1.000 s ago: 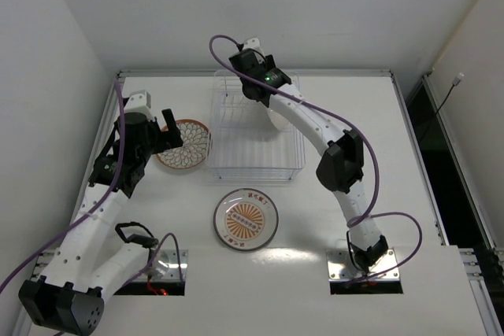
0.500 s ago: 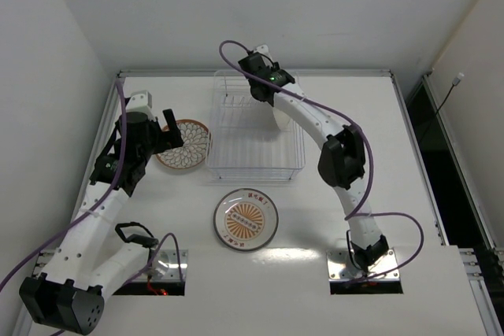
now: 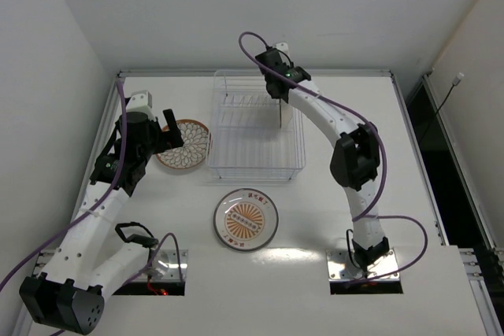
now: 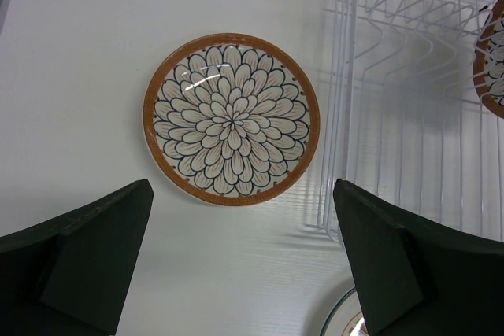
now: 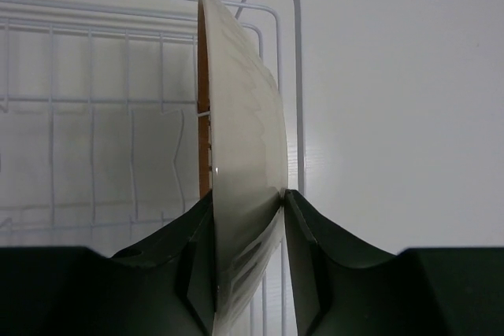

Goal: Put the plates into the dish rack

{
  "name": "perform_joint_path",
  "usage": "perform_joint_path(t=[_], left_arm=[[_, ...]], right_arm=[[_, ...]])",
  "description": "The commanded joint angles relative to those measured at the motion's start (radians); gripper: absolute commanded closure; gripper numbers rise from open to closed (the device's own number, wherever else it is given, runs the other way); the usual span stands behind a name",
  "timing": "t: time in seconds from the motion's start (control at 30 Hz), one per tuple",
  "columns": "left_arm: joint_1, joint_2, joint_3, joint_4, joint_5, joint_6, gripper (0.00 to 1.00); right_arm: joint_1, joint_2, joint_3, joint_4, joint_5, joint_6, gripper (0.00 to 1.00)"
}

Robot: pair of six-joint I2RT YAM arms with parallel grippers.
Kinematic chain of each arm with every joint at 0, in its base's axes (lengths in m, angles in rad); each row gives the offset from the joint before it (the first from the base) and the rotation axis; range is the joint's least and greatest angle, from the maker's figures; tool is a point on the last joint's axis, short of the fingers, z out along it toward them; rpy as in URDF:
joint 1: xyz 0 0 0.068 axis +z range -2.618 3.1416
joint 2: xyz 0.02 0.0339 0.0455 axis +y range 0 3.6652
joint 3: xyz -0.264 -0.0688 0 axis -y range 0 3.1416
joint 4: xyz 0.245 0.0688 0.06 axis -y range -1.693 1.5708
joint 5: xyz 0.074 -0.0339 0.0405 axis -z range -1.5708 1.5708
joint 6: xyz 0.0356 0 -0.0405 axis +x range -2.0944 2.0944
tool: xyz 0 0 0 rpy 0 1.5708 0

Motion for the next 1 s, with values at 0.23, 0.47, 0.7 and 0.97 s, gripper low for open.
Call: perform_joint_path(t=[0.23,0.47,0.7,0.97], left_arm=[[-0.002,-0.011,0.014,0.004,0.005,0.0,0.0],[-0.002,-0.011,0.014,0.004,0.005,0.0,0.0],[-0.002,-0.011,0.014,0.004,0.005,0.0,0.0],[-0.002,-0.011,0.014,0.004,0.005,0.0,0.0]], right_arm=[[-0.062,-0.113,-0.062,0.018,-0.118,0.08,0.56],[-0.071,-0.124,-0.062,0.027,-0.129,0.08,0.38],[-0.053,-0.156,-0.053,0.056,-0.193,0.062,0.14],[-0.053,-0.212,-0.053,0.112,-0.311,0.042,0.08]])
